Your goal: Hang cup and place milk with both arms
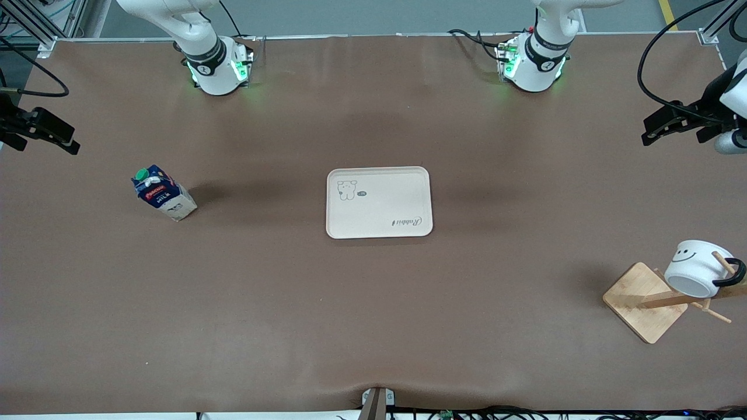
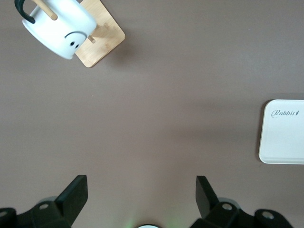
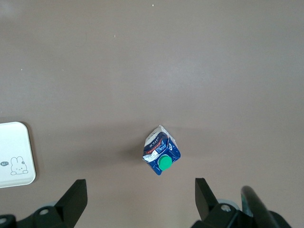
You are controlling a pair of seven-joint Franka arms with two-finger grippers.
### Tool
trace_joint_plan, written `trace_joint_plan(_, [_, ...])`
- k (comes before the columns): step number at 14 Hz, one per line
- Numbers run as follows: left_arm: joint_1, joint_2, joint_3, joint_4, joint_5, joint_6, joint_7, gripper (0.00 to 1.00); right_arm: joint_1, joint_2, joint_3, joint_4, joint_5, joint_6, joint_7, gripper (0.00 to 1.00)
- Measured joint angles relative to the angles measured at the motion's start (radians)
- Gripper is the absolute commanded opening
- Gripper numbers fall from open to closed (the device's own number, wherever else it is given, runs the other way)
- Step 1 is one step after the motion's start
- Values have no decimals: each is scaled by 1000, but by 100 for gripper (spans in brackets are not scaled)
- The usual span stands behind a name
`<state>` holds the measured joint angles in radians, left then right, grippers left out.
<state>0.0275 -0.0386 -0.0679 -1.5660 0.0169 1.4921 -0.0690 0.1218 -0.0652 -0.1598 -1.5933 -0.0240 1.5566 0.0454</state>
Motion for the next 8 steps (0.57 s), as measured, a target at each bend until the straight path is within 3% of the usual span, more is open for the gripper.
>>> trace_joint_plan(8, [0,0,0,0,-9,0,-1,100,0,0,0,0,0,0,0,100])
